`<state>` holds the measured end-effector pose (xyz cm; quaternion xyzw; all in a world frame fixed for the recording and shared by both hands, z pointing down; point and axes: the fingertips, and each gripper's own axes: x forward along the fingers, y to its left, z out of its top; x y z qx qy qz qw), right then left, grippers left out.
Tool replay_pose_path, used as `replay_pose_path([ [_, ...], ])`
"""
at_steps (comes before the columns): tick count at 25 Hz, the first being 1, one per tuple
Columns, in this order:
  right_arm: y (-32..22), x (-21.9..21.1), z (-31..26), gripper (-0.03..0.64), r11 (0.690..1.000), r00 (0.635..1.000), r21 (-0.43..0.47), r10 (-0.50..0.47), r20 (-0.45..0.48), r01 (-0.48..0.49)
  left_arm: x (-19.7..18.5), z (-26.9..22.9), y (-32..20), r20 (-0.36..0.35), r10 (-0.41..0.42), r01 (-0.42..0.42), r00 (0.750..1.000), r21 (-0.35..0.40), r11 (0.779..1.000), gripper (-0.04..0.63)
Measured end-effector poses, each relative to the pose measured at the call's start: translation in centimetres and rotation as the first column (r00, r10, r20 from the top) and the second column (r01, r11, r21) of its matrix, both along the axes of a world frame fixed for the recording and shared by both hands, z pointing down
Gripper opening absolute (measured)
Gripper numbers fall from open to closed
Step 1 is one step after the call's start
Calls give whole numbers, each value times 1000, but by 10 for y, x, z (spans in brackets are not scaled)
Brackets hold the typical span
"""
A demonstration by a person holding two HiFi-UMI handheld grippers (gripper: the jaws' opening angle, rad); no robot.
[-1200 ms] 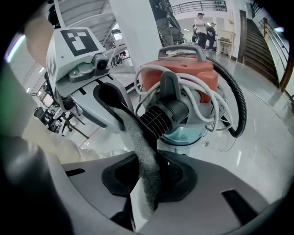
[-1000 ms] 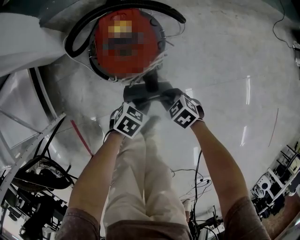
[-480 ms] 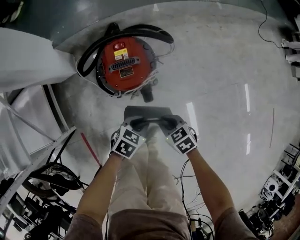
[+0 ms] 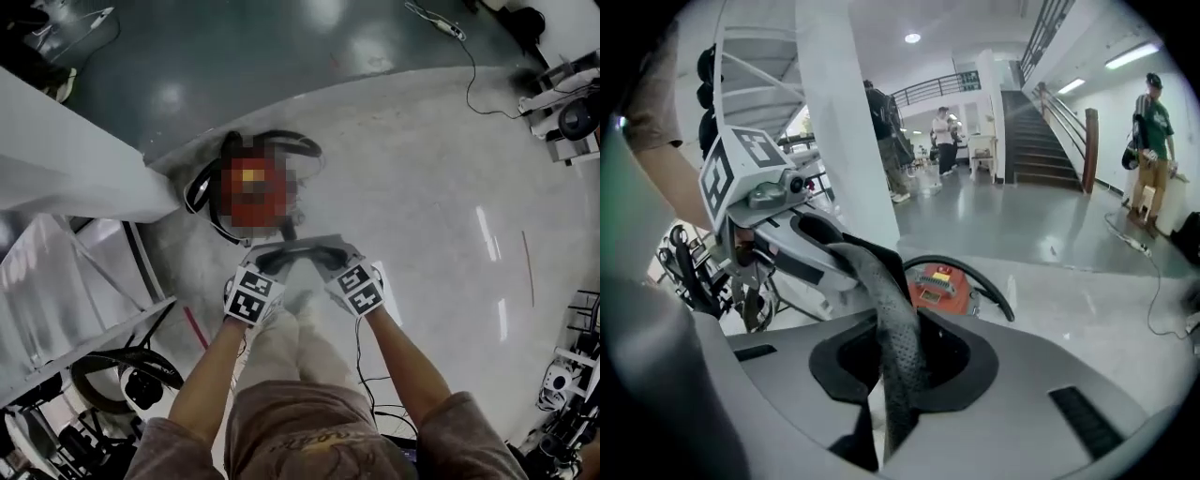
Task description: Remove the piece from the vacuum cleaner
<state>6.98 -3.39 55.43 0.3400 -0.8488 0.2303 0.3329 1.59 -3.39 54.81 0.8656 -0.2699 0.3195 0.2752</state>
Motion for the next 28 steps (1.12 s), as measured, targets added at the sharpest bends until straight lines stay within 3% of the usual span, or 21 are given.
replay_pose_path([
  [7,-4,2,-107,54,991,999,130,-29,21,26,2,-106,-11,0,81,-80,997,136,987,69],
  [14,5,8,-180,51,975,997,218,19,69,-33,10,-183,-12,-7,96,-91,995,231,969,74],
  [22,13,11,-246,75,956,948,239,93,305,-170,6,-245,6,-182,119,-64,976,283,957,89],
  [28,23,3,-270,81,930,920,281,120,374,-236,-5,-267,15,-274,47,37,960,293,955,94],
])
